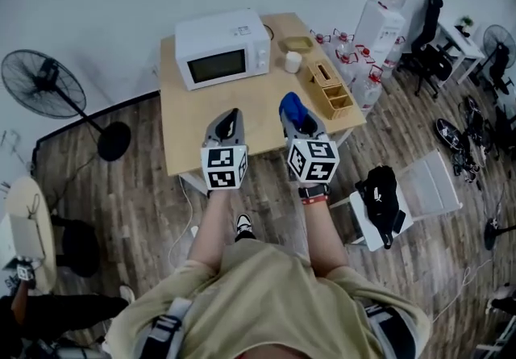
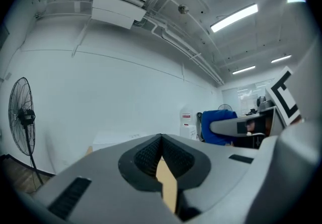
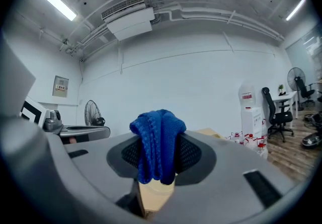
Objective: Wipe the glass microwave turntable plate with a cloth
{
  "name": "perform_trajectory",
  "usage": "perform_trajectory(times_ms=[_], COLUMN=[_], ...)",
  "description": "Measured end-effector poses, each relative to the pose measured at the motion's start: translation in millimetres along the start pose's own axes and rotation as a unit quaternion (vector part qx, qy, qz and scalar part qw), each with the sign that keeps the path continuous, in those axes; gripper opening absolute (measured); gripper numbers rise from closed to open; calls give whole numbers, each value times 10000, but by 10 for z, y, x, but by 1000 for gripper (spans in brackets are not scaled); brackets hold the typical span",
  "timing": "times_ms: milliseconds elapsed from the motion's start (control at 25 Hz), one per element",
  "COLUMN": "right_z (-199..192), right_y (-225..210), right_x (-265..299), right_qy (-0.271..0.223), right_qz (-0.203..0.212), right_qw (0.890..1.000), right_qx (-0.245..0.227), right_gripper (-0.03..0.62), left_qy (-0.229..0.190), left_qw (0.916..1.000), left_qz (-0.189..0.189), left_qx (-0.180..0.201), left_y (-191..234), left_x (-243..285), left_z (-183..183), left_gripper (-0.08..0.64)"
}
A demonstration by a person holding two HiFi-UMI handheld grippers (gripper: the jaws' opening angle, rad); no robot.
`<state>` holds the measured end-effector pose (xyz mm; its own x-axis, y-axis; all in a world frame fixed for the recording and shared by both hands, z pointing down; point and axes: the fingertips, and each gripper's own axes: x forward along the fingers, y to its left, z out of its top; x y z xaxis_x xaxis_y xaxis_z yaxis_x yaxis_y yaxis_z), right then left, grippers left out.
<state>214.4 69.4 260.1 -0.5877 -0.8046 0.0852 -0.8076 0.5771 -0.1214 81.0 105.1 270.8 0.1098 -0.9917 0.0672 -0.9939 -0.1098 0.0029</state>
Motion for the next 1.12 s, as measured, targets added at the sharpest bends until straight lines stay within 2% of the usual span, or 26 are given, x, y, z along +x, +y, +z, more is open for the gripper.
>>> perform_trajectory(times_ms=[240, 680, 840, 1120], right_z=[22, 79, -75, -475], right_y=[375, 898, 980, 901], right_x=[670, 1821, 2153, 2604], right_qy=[52, 65, 225, 663], right_qz=[313, 625, 664, 820], right_qw=[9995, 9980, 9975, 9944], right_qx=[-56, -71, -27, 115], right_gripper=[137, 137, 137, 137], left_qy=[-16, -71, 15, 281], left_qw=[9997, 9990, 9984, 9971], left_qz=[256, 439, 544, 622], left_qx=[-49, -72, -167, -330], left_y=[647, 1588, 1895, 2189], left_x=[227, 681, 817, 1108], left_z=[25, 53, -71, -447], left_gripper=[18, 18, 18, 18])
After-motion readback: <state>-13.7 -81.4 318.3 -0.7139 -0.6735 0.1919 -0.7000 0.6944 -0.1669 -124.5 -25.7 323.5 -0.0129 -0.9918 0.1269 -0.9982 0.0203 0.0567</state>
